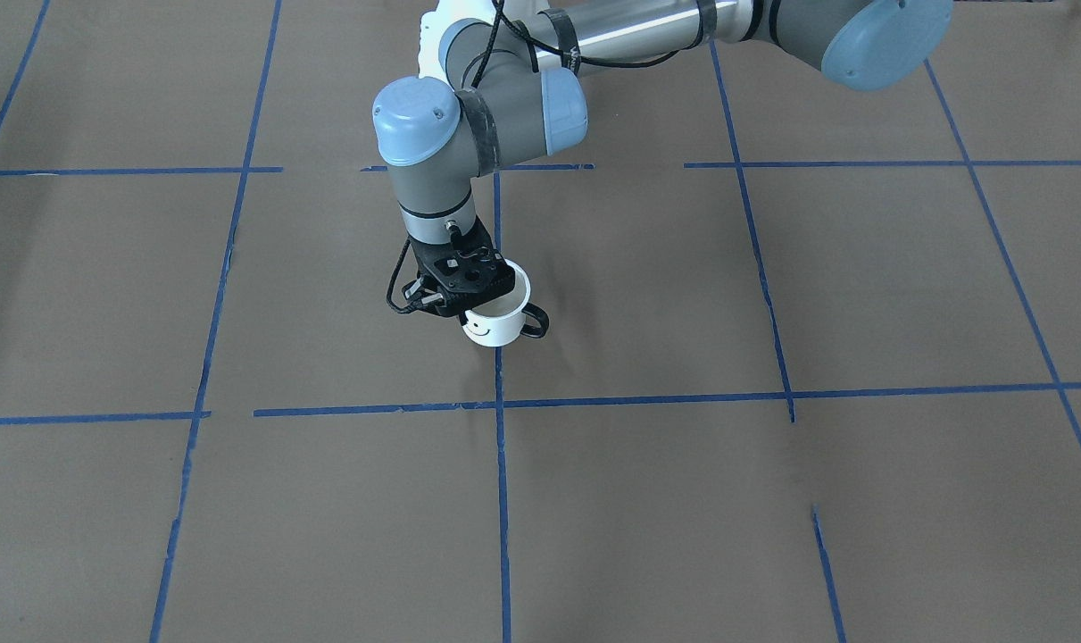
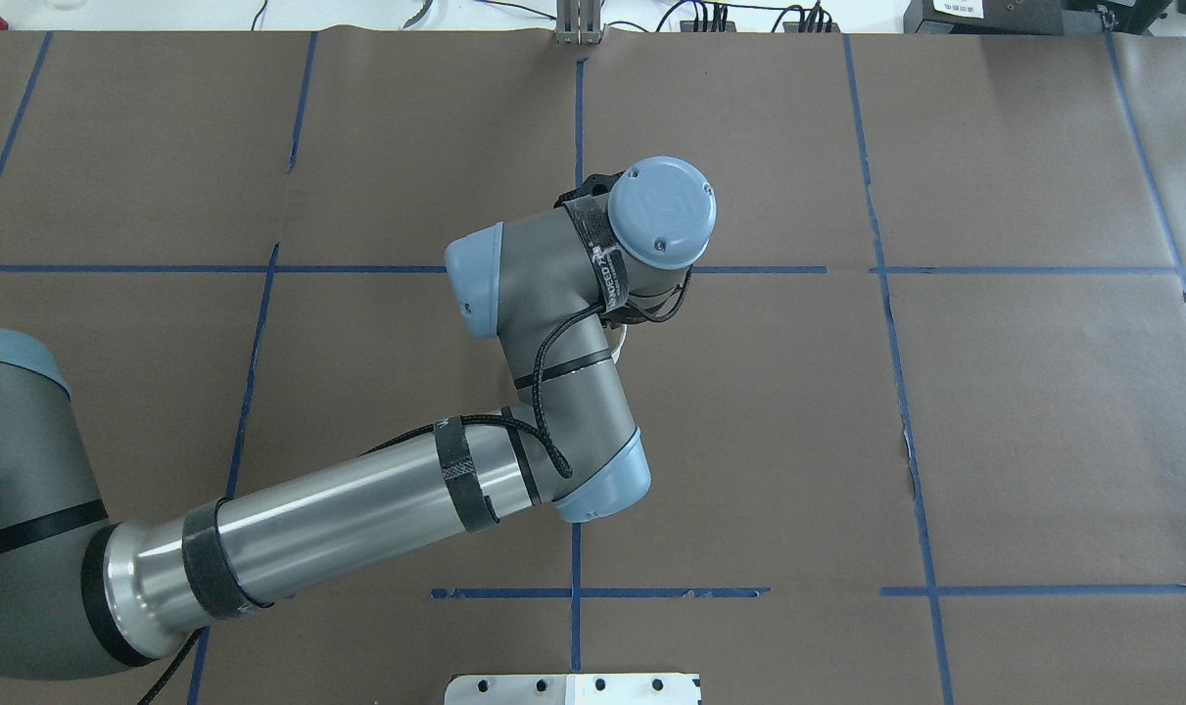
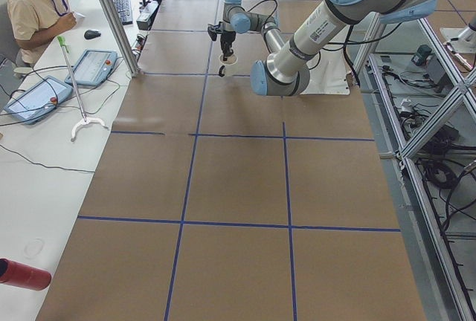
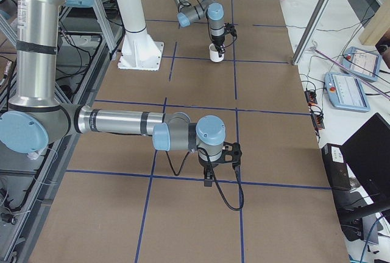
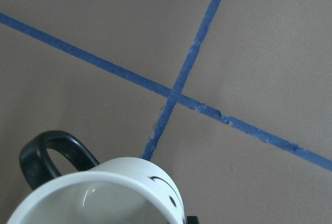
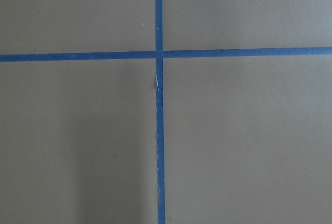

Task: Flip mug
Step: 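Rotate the mug upright and lower it onto the table with the left gripper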

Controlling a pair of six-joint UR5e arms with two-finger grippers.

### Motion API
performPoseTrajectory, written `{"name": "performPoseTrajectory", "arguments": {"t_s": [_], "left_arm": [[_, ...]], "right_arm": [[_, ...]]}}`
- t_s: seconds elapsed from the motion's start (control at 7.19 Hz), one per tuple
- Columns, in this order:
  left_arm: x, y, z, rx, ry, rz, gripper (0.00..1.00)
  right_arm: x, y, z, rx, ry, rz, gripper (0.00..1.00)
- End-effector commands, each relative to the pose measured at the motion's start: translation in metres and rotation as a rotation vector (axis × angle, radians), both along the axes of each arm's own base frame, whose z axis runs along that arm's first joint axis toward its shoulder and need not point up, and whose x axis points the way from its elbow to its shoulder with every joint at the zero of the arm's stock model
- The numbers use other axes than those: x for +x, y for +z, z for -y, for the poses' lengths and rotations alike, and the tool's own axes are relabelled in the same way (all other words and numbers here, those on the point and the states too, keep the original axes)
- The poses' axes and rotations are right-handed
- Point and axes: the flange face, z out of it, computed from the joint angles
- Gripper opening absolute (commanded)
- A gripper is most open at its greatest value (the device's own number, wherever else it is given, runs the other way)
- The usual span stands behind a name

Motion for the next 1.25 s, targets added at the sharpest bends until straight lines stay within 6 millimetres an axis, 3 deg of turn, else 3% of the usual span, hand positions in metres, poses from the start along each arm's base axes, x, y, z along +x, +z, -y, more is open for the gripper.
{"name": "performPoseTrajectory", "arguments": {"t_s": [0.0, 0.28, 0.42, 0.56, 0.7, 0.83, 1.11], "left_arm": [[0.0064, 0.0039, -0.0072, -0.003, 0.013, 0.004, 0.00], [0.0073, 0.0117, -0.0081, -0.007, 0.015, 0.011, 0.00], [0.0074, 0.0129, -0.0082, -0.009, 0.016, 0.012, 0.08], [0.0070, 0.0123, -0.0082, -0.007, 0.015, 0.011, 0.35], [0.0068, 0.0128, -0.0084, -0.007, 0.015, 0.011, 0.80], [0.0067, 0.0129, -0.0084, -0.007, 0.015, 0.011, 1.00], [0.0006, 0.0082, -0.0053, -0.006, 0.012, 0.003, 1.00]], "right_arm": [[0.0000, 0.0000, 0.0000, -0.001, 0.001, 0.000, 1.00], [0.0000, 0.0000, 0.0000, 0.000, 0.000, 0.000, 1.00], [0.0000, 0.0000, 0.0000, -0.001, 0.001, 0.000, 1.00], [0.0000, 0.0000, 0.0000, 0.000, 0.000, 0.000, 1.00], [0.0000, 0.0000, 0.0000, 0.000, 0.000, 0.000, 1.00], [0.0000, 0.0000, 0.0000, 0.000, 0.000, 0.000, 1.00], [0.0000, 0.0000, 0.0000, 0.000, 0.000, 0.000, 1.00]]}}
